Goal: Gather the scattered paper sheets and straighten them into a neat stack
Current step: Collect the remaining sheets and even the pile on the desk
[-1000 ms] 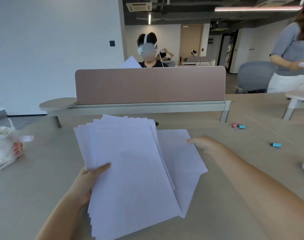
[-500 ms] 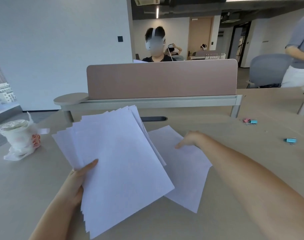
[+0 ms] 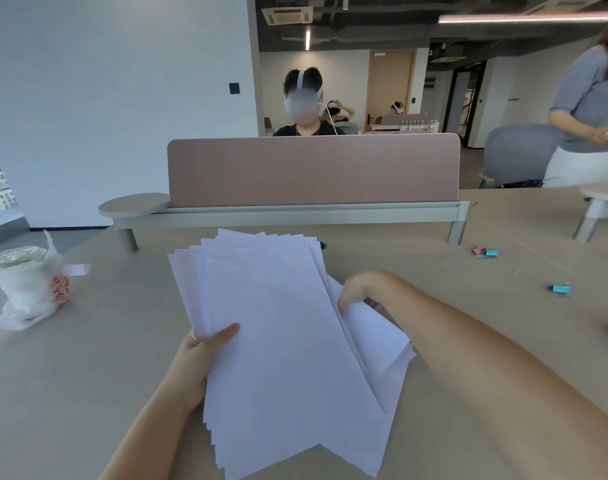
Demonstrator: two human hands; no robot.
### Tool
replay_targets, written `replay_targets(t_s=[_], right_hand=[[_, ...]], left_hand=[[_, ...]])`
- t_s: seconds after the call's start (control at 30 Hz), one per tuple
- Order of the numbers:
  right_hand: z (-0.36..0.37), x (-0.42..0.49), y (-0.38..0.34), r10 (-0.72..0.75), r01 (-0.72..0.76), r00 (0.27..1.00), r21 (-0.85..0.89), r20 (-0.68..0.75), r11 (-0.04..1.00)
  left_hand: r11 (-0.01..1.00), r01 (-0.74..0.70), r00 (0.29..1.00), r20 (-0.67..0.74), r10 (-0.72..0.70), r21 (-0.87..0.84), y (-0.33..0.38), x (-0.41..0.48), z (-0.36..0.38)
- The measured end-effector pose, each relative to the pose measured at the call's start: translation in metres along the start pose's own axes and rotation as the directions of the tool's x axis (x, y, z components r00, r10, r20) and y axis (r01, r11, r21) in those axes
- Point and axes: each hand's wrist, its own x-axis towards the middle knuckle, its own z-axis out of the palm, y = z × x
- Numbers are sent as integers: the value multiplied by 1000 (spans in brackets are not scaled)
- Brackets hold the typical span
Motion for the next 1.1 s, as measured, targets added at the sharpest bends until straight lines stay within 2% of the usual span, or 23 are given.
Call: replay_targets(t_s=[0.07,0.17,0.27,0.33,0.4,0.5,0.6,0.7,0.83,0.93,0.97,1.0,1.07,1.1], right_hand=[[-6,-1,2,-55,55,998,39,-15,998],[-20,-21,8,-187,181,982,321,-13,930],[-22,-24,26,-312,278,949,608,-53,744],[-13,-24,36,-383,311,921,732,-74,606],[1,-20,41,-461,336,884,797,-83,501],[21,-22,40,-477,351,867,855,-143,382],[34,-27,38,-480,329,865,886,-145,326],[37,-31,32,-449,357,877,860,-174,365],[40,-41,18,-493,372,866,772,-88,515],[27,-40,28,-500,318,865,815,-41,484],[22,-36,32,-474,289,880,814,-19,504],[17,-31,37,-403,268,915,774,-18,574],[12,-18,40,-220,245,970,435,-107,867],[13,-12,39,-177,210,974,276,-141,938]], left_hand=[[1000,-6,1000,15,6,7,-2,2,1],[1000,-2,1000,5,2,-20,-2,4,0],[998,14,1000,-4,-15,-62,0,7,2],[997,17,1000,-2,-17,-79,2,10,8],[997,5,1000,2,-5,-73,2,14,15],[998,-30,999,-22,29,-55,0,20,22],[997,-58,996,-67,55,-49,-4,18,20],[992,-86,995,-65,80,-91,-3,17,17],[993,-55,998,-23,53,-105,-3,11,18],[994,-65,998,-21,64,-87,-2,8,10],[993,-79,997,-16,78,-85,0,6,5],[992,-89,996,-21,88,-90,1,4,0],[990,-96,995,-45,92,-105,2,0,-11],[990,-91,995,-53,86,-110,2,0,-14]])
